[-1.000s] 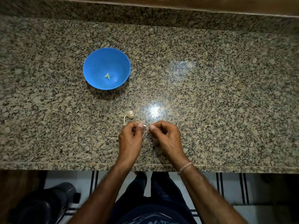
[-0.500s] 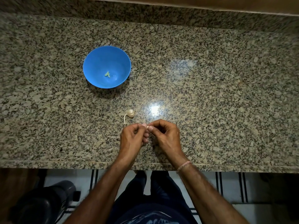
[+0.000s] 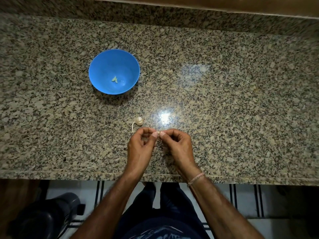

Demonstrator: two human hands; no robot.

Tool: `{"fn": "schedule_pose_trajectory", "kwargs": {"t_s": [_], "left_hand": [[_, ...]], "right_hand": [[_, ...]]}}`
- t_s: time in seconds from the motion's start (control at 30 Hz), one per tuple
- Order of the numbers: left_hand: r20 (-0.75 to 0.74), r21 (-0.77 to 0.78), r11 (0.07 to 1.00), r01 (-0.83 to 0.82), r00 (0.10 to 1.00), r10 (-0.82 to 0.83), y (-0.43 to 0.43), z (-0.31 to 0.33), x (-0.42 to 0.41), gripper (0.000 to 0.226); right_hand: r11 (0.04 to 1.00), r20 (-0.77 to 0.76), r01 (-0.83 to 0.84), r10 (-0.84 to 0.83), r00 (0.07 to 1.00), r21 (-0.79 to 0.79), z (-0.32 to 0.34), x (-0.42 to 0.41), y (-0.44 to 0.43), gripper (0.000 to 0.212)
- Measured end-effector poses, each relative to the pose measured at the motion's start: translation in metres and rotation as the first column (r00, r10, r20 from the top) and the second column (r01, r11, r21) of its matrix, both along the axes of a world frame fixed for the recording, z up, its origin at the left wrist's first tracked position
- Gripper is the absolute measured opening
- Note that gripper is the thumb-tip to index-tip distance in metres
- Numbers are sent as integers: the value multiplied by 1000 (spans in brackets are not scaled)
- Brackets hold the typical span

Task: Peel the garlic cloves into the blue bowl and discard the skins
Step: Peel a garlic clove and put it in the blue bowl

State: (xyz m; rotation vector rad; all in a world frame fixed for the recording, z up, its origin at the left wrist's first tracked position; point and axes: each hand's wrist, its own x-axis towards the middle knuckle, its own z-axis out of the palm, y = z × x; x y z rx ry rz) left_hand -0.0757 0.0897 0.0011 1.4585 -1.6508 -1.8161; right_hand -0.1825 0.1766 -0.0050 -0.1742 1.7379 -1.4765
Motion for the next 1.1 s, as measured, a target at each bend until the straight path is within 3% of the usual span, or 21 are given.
{"fn": "schedule_pose_trajectory", "kwargs": {"t_s": [0.2,0.53,0.87,1.0,1.1], "left_hand": [[67,-166,986,36,997,-25,0,10,0,9],[36,-109,994,-7,999,11,0,12,-2,11],[120,-207,977,49,992,-25,-1,11,0,8],[72,-135,990,35,997,-25,-1,7,3,11],[99,-166,984,66,994,-50,-1,5,4,12]], "right_hand": [[1000,-128,-16,17,992,5,1,0,3,7],[1000,-257,3,-4,967,-2,-1,3,3,5],[998,-422,-46,63,904,50,-2,5,5,7],[998,-368,-48,64,927,51,-2,1,5,6],[996,-384,-60,80,920,64,-1,1,5,6]]}}
